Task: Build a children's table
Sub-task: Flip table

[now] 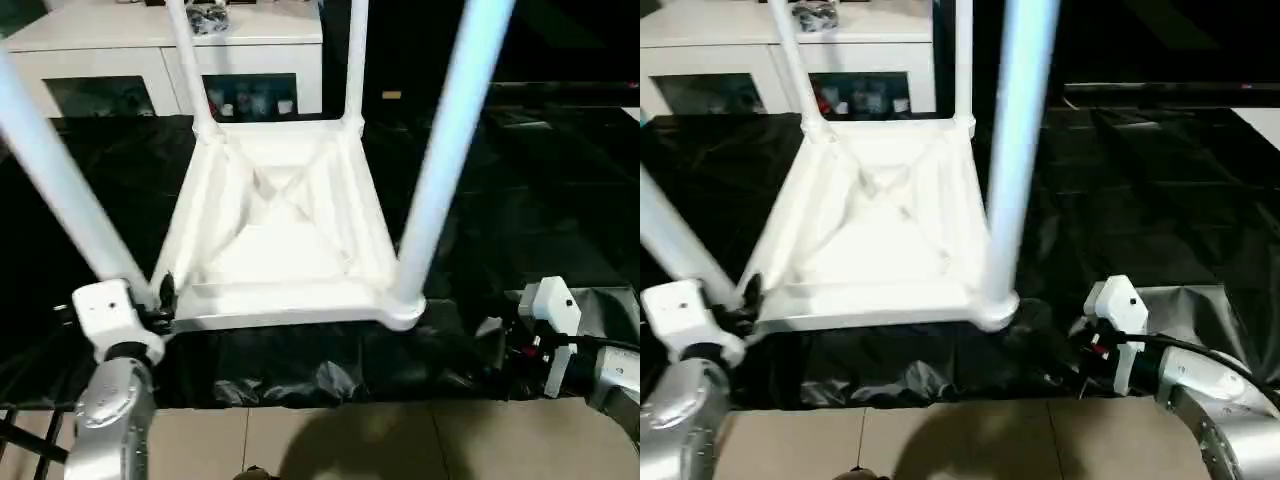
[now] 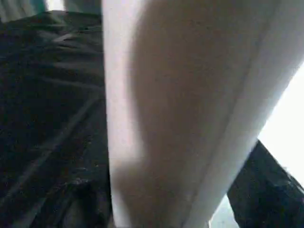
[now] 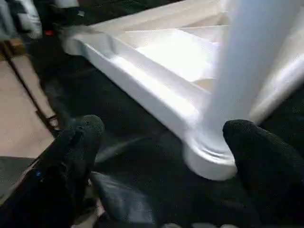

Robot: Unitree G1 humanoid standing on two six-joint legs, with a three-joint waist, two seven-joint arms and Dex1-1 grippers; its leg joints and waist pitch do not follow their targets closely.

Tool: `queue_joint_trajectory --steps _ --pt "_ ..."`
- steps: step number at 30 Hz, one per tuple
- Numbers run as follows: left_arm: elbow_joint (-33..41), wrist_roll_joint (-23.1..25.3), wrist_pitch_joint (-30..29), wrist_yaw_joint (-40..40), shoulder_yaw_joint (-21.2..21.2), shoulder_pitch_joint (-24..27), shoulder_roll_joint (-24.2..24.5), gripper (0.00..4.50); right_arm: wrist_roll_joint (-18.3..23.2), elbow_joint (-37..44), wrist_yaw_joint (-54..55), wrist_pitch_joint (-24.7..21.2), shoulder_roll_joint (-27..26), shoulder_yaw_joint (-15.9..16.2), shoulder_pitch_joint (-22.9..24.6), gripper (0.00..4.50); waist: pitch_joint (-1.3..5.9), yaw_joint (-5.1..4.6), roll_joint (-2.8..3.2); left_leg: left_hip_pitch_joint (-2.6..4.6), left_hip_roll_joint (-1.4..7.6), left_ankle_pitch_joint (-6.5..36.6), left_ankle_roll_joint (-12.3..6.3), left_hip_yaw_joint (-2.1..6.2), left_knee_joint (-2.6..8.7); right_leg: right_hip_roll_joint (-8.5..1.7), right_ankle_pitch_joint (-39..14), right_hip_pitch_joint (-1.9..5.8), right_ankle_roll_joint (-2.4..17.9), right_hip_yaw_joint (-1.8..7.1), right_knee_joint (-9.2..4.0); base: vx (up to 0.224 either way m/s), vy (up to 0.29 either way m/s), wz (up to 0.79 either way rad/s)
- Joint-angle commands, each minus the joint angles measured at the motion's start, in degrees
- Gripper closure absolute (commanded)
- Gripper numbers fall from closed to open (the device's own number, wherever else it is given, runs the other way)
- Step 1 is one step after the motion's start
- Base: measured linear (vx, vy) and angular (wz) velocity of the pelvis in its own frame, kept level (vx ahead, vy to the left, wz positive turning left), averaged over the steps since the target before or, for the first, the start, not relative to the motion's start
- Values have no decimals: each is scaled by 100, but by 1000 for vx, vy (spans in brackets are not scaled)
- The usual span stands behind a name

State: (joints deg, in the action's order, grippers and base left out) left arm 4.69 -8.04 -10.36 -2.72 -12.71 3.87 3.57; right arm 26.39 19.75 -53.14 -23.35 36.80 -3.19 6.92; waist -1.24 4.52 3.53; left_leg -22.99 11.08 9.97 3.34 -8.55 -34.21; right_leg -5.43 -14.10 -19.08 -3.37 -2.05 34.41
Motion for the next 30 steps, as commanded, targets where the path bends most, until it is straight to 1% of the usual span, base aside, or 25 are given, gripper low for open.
queue_joint_trajectory --steps 1,2,3,4,6,7,8,9,10,11,13,14,15,16,17,18,19,20,21,22,23,25,26,28,30 --pt "165 50 -70 -133 241 -30 -19 163 52 157 -13 -88 36 80 -32 0 201 3 -42 152 186 1647 -148 48 500 -191 -617 -5 950 104 -449 0 0 0" --pt "230 99 -70 -188 361 -15 -7 166 25 186 38 -94 -9 172 -56 0 205 20 -57 154 187 1623 -129 43 496 -191 -608 -11 947 106 -447 0 0 0" --pt "299 161 -59 -284 522 12 13 165 -73 172 165 -78 -116 321 -113 0 175 34 -105 147 189 1597 -129 30 501 -185 -590 -31 926 113 -463 0 0 0" --pt "304 164 -57 -292 533 15 14 184 -80 169 177 -80 -129 334 -120 0 186 48 -84 146 185 1559 -124 34 498 -189 -565 -27 925 114 -443 0 0 0" --pt "341 188 -37 -360 632 34 17 209 -146 131 295 -96 -251 455 -186 0 175 47 -88 142 176 1556 -89 30 509 -185 -612 -39 880 111 -444 0 0 0" --pt "373 186 -64 -363 663 33 11 211 -244 48 452 -128 -355 512 -262 0 161 41 -145 137 180 1552 -80 29 513 -182 -630 -42 869 113 -450 0 0 0" --pt "373 186 -64 -363 663 33 11 211 -244 48 452 -128 -355 512 -262 0 169 42 -111 138 172 1567 -56 33 517 -182 -668 -35 852 113 -438 0 0 0" --pt "414 168 -124 -333 668 8 8 211 -456 -156 728 -90 -584 599 -432 0 153 26 -145 129 158 1533 -42 22 517 -181 -689 -57 853 118 -433 0 0 0" --pt "394 139 -136 -328 644 -28 15 219 -546 -284 862 -81 -731 664 -544 0 156 23 -126 128 155 1533 -23 25 521 -180 -715 -54 843 116 -438 0 0 0" --pt "385 94 -154 -315 623 -38 -4 231 -629 -402 1007 -49 -883 754 -655 0 166 6 -209 124 149 1464 -16 9 504 -179 -688 -56 837 123 -431 0 0 0" --pt "367 58 -162 -313 602 -48 -13 237 -683 -481 1107 -32 -985 825 -733 0 169 14 -183 126 148 1378 -2 10 507 -168 -620 -70 828 122 -418 0 0 0" --pt "342 -2 -177 -291 564 -54 -56 239 -668 -540 1247 -128 -1139 892 -796 0 166 23 -209 143 161 1324 1 -2 498 -152 -433 -82 811 138 -402 0 0 0" --pt "254 -84 -195 -283 486 -101 -81 240 -716 -631 1432 -175 -1344 1031 -889 0 133 13 -281 117 159 1303 -27 -17 510 -139 -371 -79 767 139 -413 0 0 0" --pt "238 -99 -198 -281 472 -109 -86 241 -725 -647 1466 -183 -1382 1056 -906 0 142 22 -255 121 153 1266 -19 -12 509 -148 -348 -79 780 141 -383 0 0 0" --pt "161 -140 -185 -285 430 -156 -95 241 -764 -706 1527 -169 -1496 1151 -949 0 129 2 -259 91 130 1259 -6 -15 513 -140 -417 -82 736 145 -381 0 0 0" --pt "112 -199 -200 -261 399 -195 -140 241 -794 -734 1569 -192 -1565 1228 -960 0 111 9 -253 130 144 1396 35 -27 518 -137 -571 -123 700 169 -406 0 0 0" --pt "112 -199 -200 -261 399 -195 -140 241 -794 -734 1569 -192 -1565 1228 -960 0 111 9 -253 130 144 1396 35 -27 518 -137 -571 -123 700 169 -406 0 0 0" --pt "59 -360 -276 -211 346 -310 -264 241 -827 -746 1693 -281 -1716 1314 -971 0 64 -9 -274 123 151 1562 114 -28 551 -121 -703 -136 640 184 -424 0 0 0" --pt "59 -360 -276 -211 346 -310 -264 241 -827 -746 1693 -281 -1716 1314 -971 0 71 -8 -290 127 150 1615 144 -25 554 -129 -754 -132 603 197 -421 0 0 0" --pt "38 -499 -335 -188 313 -432 -363 242 -747 -710 1698 -348 -1796 1319 -965 0 60 -21 -402 104 146 1569 110 -40 550 -122 -751 -121 559 199 -431 0 0 0" --pt "38 -499 -335 -188 313 -432 -363 242 -747 -710 1698 -348 -1796 1319 -965 0 56 8 -353 121 147 1554 98 -46 556 -123 -777 -147 547 216 -426 0 0 0" --pt "-14 -619 -401 -177 270 -588 -428 242 -719 -741 1721 -393 -1886 1317 -1009 0 50 21 -371 127 138 1587 82 -59 545 -132 -881 -173 535 232 -434 0 0 0" --pt "-41 -782 -439 -174 231 -789 -522 242 -634 -814 1766 -455 -1993 1259 -1047 0 30 9 -427 96 141 1529 96 -53 559 -131 -861 -158 519 224 -431 0 0 0" --pt "-153 -929 -474 -169 179 -1131 -614 242 -493 -1014 1825 -559 -2146 1181 -1171 0 40 37 -430 119 137 1354 41 -60 537 -133 -650 -185 605 229 -404 0 0 0" --pt "-109 -1030 -495 -226 205 -1214 -694 242 -410 -1106 1830 -599 -2234 1205 -1180 0 76 66 -457 115 153 1059 -3 -68 507 -130 -150 -154 736 217 -348 0 0 0"
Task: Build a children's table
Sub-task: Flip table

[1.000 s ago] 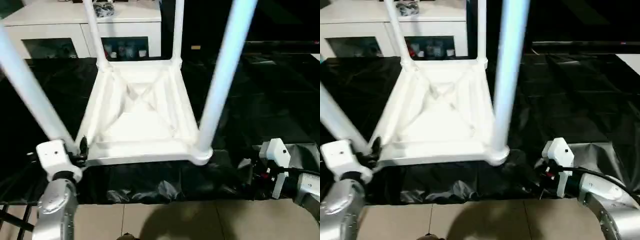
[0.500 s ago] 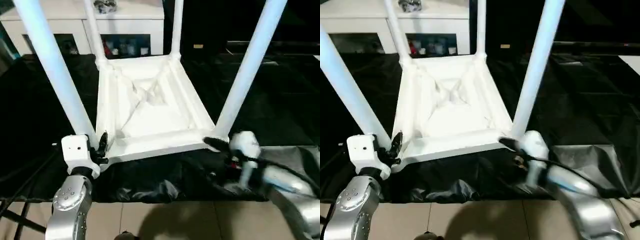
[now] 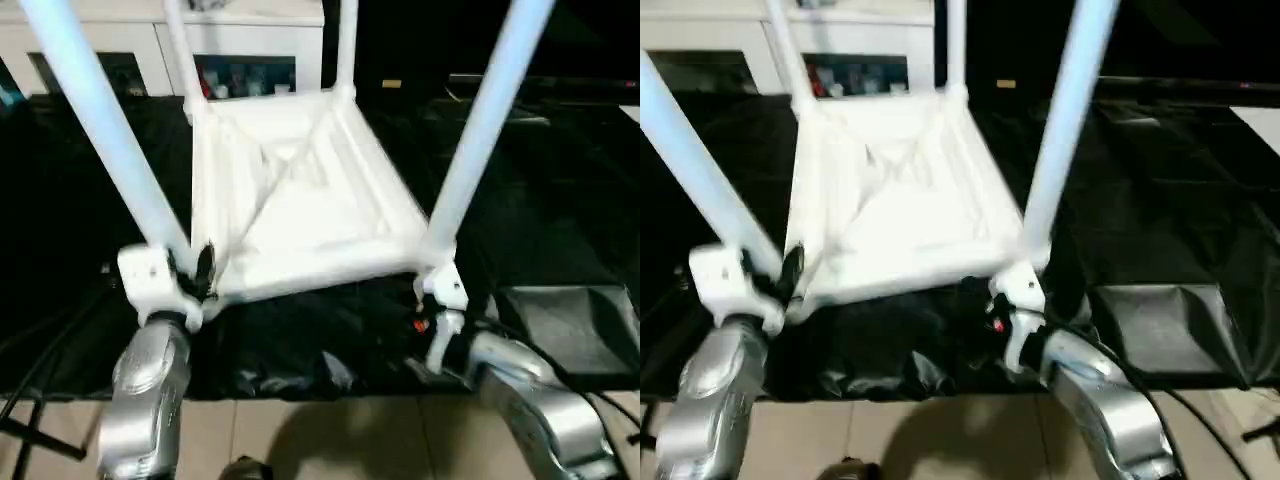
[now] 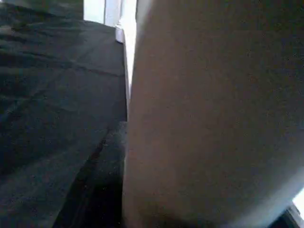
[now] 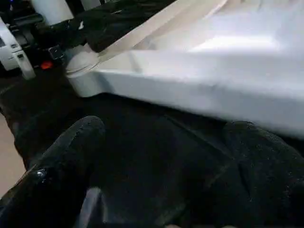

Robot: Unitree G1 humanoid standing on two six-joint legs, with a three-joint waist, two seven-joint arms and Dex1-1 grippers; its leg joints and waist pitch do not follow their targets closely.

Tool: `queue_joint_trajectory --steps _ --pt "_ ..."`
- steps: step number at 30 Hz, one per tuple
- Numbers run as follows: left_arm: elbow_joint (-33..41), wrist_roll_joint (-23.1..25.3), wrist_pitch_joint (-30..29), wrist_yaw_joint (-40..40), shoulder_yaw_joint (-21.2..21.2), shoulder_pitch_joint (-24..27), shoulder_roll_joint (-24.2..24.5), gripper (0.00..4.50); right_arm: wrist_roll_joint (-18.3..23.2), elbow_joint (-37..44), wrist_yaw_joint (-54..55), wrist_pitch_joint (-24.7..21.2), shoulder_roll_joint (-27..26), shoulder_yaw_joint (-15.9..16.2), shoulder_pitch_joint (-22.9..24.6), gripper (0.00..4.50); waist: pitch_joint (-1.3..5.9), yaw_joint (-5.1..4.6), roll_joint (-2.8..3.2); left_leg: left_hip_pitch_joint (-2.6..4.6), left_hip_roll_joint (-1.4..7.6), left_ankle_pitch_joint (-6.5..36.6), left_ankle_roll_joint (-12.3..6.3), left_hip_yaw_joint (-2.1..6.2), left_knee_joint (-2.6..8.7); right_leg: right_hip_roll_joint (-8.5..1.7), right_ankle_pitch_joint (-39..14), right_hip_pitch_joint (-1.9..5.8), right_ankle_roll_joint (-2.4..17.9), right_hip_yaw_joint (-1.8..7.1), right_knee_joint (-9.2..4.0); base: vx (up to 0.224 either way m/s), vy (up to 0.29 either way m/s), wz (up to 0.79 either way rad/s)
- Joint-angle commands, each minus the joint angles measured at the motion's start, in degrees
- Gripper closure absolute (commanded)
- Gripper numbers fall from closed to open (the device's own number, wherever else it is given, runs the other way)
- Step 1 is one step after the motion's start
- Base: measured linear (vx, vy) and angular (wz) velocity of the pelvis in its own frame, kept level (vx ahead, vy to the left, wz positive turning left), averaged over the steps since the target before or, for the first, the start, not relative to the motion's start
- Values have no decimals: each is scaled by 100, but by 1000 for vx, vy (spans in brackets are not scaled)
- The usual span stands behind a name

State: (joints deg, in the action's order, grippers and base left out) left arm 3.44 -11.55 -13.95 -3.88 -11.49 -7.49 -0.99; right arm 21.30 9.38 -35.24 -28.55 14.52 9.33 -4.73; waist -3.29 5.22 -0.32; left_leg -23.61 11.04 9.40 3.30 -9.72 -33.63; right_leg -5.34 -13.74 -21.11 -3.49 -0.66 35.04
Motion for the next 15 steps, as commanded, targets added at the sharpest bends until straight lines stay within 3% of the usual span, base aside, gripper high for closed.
queue_joint_trajectory --steps 1,2,3,5,6,7,8,10,13,14,15 --pt "16 -679 -137 -110 83 -79 -238 242 98 -68 40 -80 -6 -47 -15 0 275 -4 -77 163 154 1003 -24 48 445 -137 6 56 772 73 -395 0 0 0" --pt "60 -729 -131 -148 97 -75 -267 242 72 -98 51 -50 -27 -14 -12 0 298 8 -85 160 148 731 -89 44 408 -127 451 78 821 63 -353 0 0 0" --pt "104 -794 -157 -211 95 -64 -303 242 99 -188 124 -47 -147 -62 -47 0 351 31 -50 150 127 286 -186 45 344 -111 1113 104 858 55 -281 0 0 0" --pt "169 -894 -204 -340 100 -42 -332 242 172 -346 265 -39 -373 -189 -117 0 356 29 -86 128 93 -2 -320 14 303 -91 1695 92 937 44 -244 0 0 0" --pt "184 -912 -218 -384 106 -35 -328 242 205 -392 306 -34 -445 -238 -140 0 343 32 -92 122 95 51 -377 7 308 -97 1718 85 971 43 -241 0 0 0" --pt "171 -867 -211 -447 140 -38 -300 242 304 -512 418 -17 -599 -390 -189 0 355 49 -48 133 100 125 -375 13 309 -107 1644 85 984 43 -243 0 0 0" --pt "171 -867 -211 -447 140 -38 -300 242 304 -512 418 -17 -599 -390 -189 0 333 48 -61 135 121 348 -366 11 338 -123 1353 77 996 44 -270 0 0 0" --pt "54 -814 -246 -525 122 -159 -257 242 618 -903 534 174 -975 -734 -365 0 335 69 18 160 143 546 -254 26 358 -131 1044 65 1017 48 -280 0 0 0" --pt "1 -813 -255 -548 95 -221 -249 242 786 -1015 420 295 -1090 -803 -423 0 320 101 14 182 166 867 -68 31 406 -121 622 58 950 46 -315 0 0 0" --pt "-32 -836 -256 -561 111 -260 -224 242 1049 -1110 384 341 -1258 -948 -491 0 302 111 88 174 157 996 -20 37 427 -136 542 30 922 57 -314 0 0 0" --pt "-50 -862 -262 -561 126 -284 -204 242 1218 -1202 370 366 -1394 -1069 -552 0 296 97 47 170 164 1218 35 41 455 -138 346 35 882 54 -342 0 0 0"
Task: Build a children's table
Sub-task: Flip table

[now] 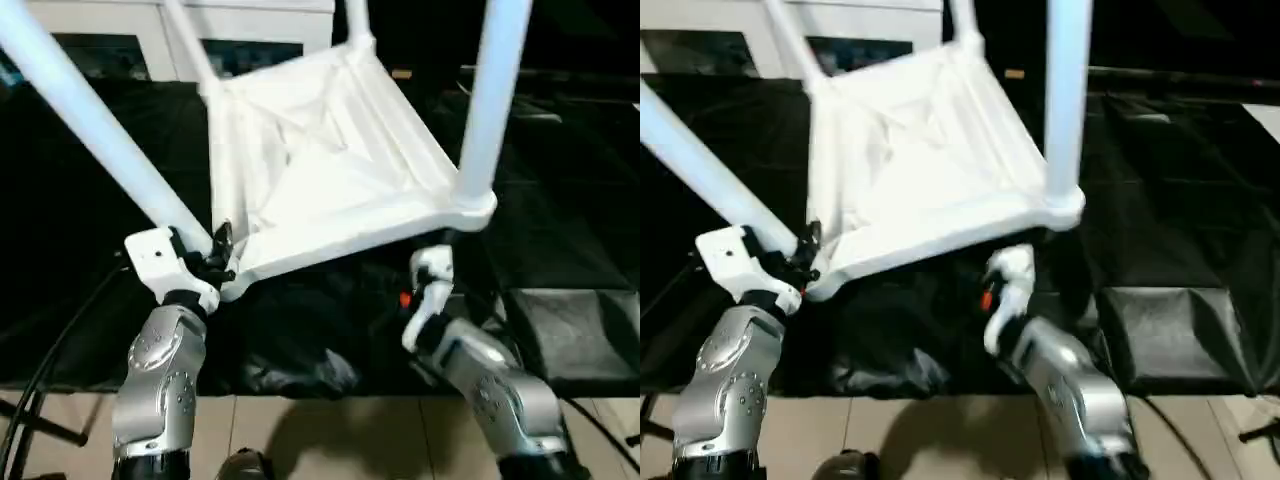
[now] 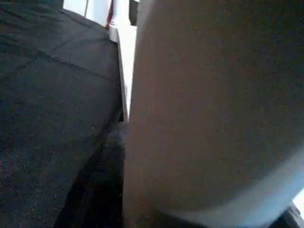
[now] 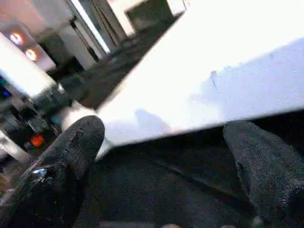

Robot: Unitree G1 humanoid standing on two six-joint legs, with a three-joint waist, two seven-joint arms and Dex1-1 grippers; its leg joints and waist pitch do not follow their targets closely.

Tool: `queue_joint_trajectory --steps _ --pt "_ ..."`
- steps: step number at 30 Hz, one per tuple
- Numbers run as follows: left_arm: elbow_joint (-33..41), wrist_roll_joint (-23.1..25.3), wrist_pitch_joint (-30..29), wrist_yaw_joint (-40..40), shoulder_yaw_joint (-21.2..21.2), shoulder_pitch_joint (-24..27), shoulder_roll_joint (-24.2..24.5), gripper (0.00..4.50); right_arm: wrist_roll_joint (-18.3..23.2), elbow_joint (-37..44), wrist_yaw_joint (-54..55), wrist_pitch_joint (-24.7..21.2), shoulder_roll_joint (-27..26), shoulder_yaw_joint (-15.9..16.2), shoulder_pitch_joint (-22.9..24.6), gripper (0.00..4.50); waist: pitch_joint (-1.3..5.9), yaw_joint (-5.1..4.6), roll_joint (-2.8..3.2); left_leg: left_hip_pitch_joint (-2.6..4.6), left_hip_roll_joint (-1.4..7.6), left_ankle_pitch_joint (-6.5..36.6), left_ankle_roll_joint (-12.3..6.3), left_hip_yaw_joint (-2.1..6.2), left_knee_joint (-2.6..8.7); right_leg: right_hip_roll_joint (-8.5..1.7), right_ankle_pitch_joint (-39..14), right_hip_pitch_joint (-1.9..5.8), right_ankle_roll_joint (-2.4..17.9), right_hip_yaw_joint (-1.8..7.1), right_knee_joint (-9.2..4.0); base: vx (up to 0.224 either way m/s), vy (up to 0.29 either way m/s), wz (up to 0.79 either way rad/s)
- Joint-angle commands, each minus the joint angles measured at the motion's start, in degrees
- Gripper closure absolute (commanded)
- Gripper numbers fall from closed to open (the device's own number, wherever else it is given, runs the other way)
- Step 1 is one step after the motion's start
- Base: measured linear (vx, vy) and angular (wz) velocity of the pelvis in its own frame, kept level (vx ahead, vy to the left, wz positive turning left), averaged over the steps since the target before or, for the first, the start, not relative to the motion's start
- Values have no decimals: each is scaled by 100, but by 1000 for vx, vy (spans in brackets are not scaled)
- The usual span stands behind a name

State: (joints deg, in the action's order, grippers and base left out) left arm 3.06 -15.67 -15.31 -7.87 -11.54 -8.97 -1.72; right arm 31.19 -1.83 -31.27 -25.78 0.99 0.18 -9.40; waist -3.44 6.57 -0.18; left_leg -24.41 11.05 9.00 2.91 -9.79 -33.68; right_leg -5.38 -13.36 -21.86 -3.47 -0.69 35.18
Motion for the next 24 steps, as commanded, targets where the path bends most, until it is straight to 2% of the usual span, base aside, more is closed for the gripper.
queue_joint_trajectory --steps 1,4,5,6,7,9,11,12,14,15,16,18,21,22,24 --pt "-18 -457 -135 -151 153 -154 -125 242 305 -258 18 92 -146 -251 -182 0 305 -31 39 248 164 1288 108 58 467 -138 260 117 869 54 -357 0 0 0" --pt "-19 -456 -151 -155 167 -178 -136 242 265 -571 79 146 -262 -342 -354 0 286 -65 45 226 156 1418 214 65 499 -142 -32 107 849 54 -379 0 0 0" --pt "-37 -440 -158 -175 165 -193 -148 242 266 -751 129 193 -348 -424 -474 0 291 -71 58 227 158 1352 239 60 490 -145 45 99 837 59 -373 0 0 0" --pt "-62 -429 -142 -193 157 -205 -169 242 318 -978 265 243 -467 -582 -633 0 285 -96 45 213 147 1352 244 57 498 -148 51 101 850 59 -373 0 0 0" --pt "-69 -411 -136 -197 166 -209 -186 242 417 -1149 353 288 -556 -723 -767 0 280 -124 8 198 139 1341 220 52 502 -153 47 107 869 57 -372 0 0 0" --pt "-70 -378 -134 -211 199 -200 -196 242 537 -1352 447 343 -629 -861 -913 0 292 -168 37 183 136 1223 199 66 500 -163 91 126 896 43 -352 0 0 0" --pt "-59 -363 -125 -216 221 -188 -207 242 626 -1488 467 372 -668 -943 -1007 0 288 -176 39 203 142 1143 156 55 481 -149 219 111 900 46 -354 0 0 0" --pt "-16 -369 -126 -234 250 -155 -221 242 702 -1625 525 405 -721 -1034 -1108 0 291 -188 28 196 129 977 64 44 464 -145 507 125 956 43 -335 0 0 0" --pt "79 -371 -117 -196 276 -102 -260 242 855 -1851 671 365 -814 -1204 -1291 0 288 -207 8 186 120 805 -41 31 446 -142 715 134 1002 39 -320 0 0 0" --pt "94 -364 -119 -173 279 -95 -267 242 872 -1873 677 355 -829 -1220 -1318 0 274 -227 -34 181 114 706 -113 17 435 -135 810 130 1026 40 -322 0 0 0" --pt "96 -361 -120 -168 280 -94 -268 242 874 -1871 671 354 -831 -1219 -1319 0 274 -227 -34 181 114 706 -113 17 435 -135 810 130 1026 40 -322 0 0 0" --pt "64 -331 -58 -109 231 -109 -280 242 736 -1816 531 260 -830 -1120 -1264 0 280 -218 -18 198 122 542 -259 7 419 -134 951 132 1062 38 -313 0 0 0" --pt "43 -335 -9 -54 175 -133 -280 242 684 -1746 492 184 -808 -1033 -1171 0 266 -211 -19 208 133 590 -259 5 431 -130 794 124 1075 35 -325 0 0 0" --pt "24 -343 10 -40 149 -159 -275 242 745 -1679 481 105 -786 -1039 -1100 0 255 -211 -42 213 136 635 -255 -2 436 -129 715 120 1072 41 -340 0 0 0" --pt "9 -355 34 -25 108 -187 -273 242 811 -1602 488 3 -755 -1059 -1021 0 250 -168 -19 229 152 768 -192 1 452 -137 443 108 1043 51 -359 0 0 0"
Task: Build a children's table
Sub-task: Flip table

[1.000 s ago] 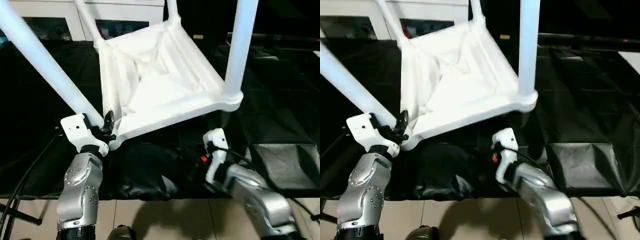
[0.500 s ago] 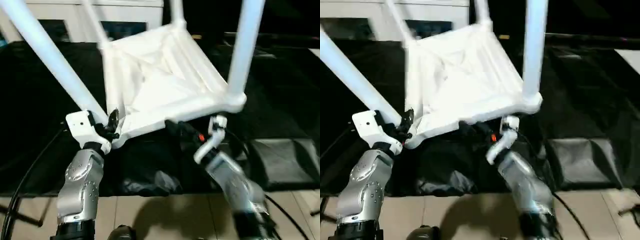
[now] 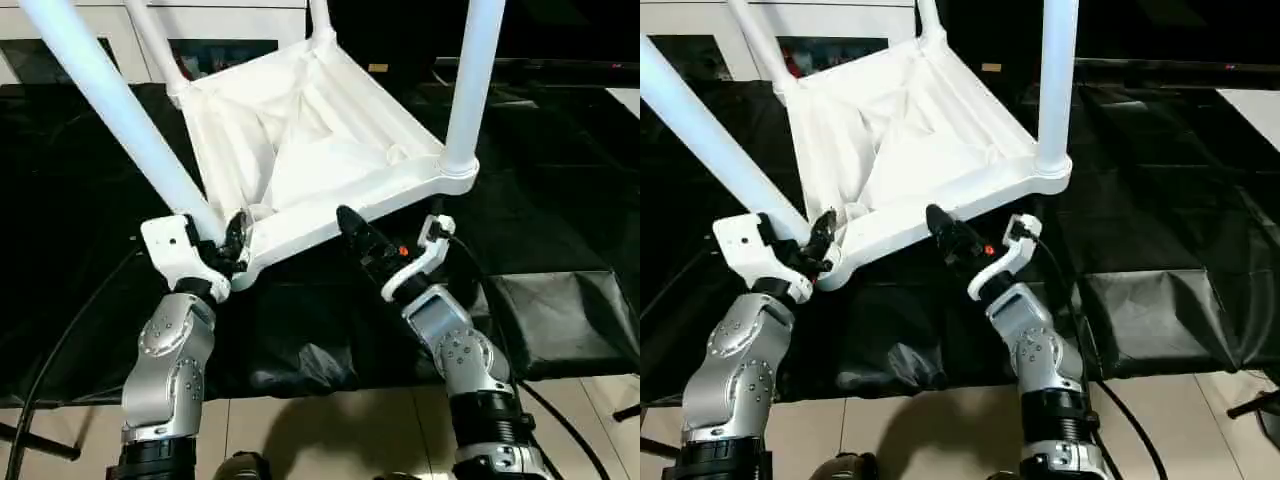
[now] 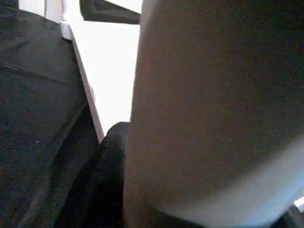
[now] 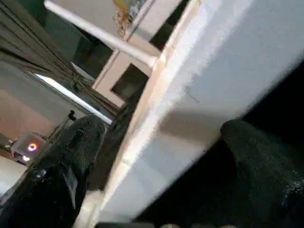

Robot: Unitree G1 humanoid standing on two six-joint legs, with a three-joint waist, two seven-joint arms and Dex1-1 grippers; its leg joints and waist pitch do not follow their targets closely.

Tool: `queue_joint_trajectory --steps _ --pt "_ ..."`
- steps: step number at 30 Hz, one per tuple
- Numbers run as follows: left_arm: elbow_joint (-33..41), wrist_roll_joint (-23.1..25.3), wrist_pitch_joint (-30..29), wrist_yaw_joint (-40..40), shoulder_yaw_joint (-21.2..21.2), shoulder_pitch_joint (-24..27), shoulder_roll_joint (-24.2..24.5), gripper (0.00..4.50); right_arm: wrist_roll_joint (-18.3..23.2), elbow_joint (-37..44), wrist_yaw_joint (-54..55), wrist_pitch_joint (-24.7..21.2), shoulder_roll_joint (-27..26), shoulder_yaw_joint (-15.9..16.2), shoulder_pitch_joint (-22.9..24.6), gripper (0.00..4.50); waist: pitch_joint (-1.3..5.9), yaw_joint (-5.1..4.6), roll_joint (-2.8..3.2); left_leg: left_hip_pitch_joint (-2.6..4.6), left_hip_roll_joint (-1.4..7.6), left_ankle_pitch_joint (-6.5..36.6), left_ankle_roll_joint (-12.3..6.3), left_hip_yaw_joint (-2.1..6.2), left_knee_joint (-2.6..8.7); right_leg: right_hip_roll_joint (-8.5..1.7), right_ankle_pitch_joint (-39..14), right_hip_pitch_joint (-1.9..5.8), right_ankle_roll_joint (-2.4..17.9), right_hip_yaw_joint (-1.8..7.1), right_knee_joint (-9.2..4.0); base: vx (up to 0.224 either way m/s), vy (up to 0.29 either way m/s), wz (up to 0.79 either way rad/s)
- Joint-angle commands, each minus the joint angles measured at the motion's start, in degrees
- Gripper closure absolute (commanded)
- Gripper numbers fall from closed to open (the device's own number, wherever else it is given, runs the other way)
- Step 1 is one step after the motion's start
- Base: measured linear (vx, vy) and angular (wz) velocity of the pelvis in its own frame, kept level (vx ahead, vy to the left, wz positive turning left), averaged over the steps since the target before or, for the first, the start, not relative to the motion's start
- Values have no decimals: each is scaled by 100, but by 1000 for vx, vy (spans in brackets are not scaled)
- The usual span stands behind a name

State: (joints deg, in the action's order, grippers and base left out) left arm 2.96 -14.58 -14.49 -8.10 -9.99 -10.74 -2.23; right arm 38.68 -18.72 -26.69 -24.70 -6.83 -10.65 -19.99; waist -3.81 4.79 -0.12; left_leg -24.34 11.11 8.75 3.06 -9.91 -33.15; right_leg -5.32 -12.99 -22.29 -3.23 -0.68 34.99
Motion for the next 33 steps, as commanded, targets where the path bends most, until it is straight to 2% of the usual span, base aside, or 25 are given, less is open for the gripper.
queue_joint_trajectory --steps 1,4,8,10,16,18,20,22,23,25,26,28,31,33 --pt "9 -479 -47 2 -77 -22 -213 242 18 113 51 -172 80 59 91 0 278 23 -9 224 147 800 -180 13 401 -140 393 141 1009 54 -341 0 0 0" --pt "-10 -512 -17 -1 -143 -44 -191 242 -37 171 46 -274 173 126 219 0 270 37 -26 219 145 862 -94 16 415 -137 336 140 956 53 -348 0 0 0" --pt "-7 -541 -28 -62 -152 -43 -165 242 42 256 -1 -260 149 22 287 0 245 38 -38 212 148 1027 -21 19 436 -147 198 128 901 63 -362 0 0 0" --pt "90 -626 -99 -274 -77 44 -142 242 324 376 -94 -286 59 -149 246 0 236 36 -37 207 144 998 -45 18 438 -154 217 128 906 68 -357 0 0 0" --pt "115 -551 -139 -401 36 171 -84 242 434 13 -217 -71 -23 -279 -177 0 239 41 -27 198 135 619 -189 10 403 -139 644 132 1018 50 -313 0 0 0" --pt "163 -535 -148 -429 57 221 -71 242 406 -637 -132 92 -25 -471 -621 0 241 38 -65 192 129 570 -258 -2 392 -147 681 137 1117 44 -296 0 0 0" --pt "199 -550 -164 -466 54 247 -64 242 401 -852 -65 98 -20 -532 -761 0 239 39 -58 190 130 554 -282 -8 384 -151 627 130 1159 49 -299 0 0 0" --pt "261 -578 -205 -524 54 294 -53 242 388 -1094 -1 141 -14 -604 -914 0 250 48 -44 201 140 373 -366 -17 357 -137 821 118 1215 47 -269 0 0 0" --pt "305 -601 -216 -580 65 334 -42 242 433 -1273 53 131 -10 -677 -1026 0 266 57 -65 195 135 198 -440 -21 334 -132 1040 127 1234 42 -240 0 0 0" --pt "363 -638 -237 -638 77 381 -30 242 459 -1465 98 110 3 -731 -1151 0 267 66 -63 191 129 60 -524 -27 317 -123 1244 116 1260 37 -222 0 0 0" --pt "396 -652 -255 -661 86 408 -22 242 465 -1542 83 129 4 -746 -1210 0 265 55 -85 178 126 58 -554 -28 320 -123 1256 127 1282 30 -215 0 0 0" --pt "457 -683 -274 -714 100 464 -5 242 525 -1731 83 148 -3 -824 -1351 0 251 75 -71 181 136 197 -580 -36 330 -141 1063 120 1318 34 -232 0 0 0" --pt "544 -666 -284 -786 144 572 33 242 744 -2170 -1 204 -47 -1103 -1670 27 233 60 -93 188 155 467 -540 -43 351 -156 685 109 1336 42 -255 0 0 0" --pt "581 -652 -292 -829 174 618 36 242 828 -2254 -17 207 -74 -1198 -1737 33 234 58 -92 188 163 452 -479 -35 361 -153 590 113 1277 38 -258 0 0 0"
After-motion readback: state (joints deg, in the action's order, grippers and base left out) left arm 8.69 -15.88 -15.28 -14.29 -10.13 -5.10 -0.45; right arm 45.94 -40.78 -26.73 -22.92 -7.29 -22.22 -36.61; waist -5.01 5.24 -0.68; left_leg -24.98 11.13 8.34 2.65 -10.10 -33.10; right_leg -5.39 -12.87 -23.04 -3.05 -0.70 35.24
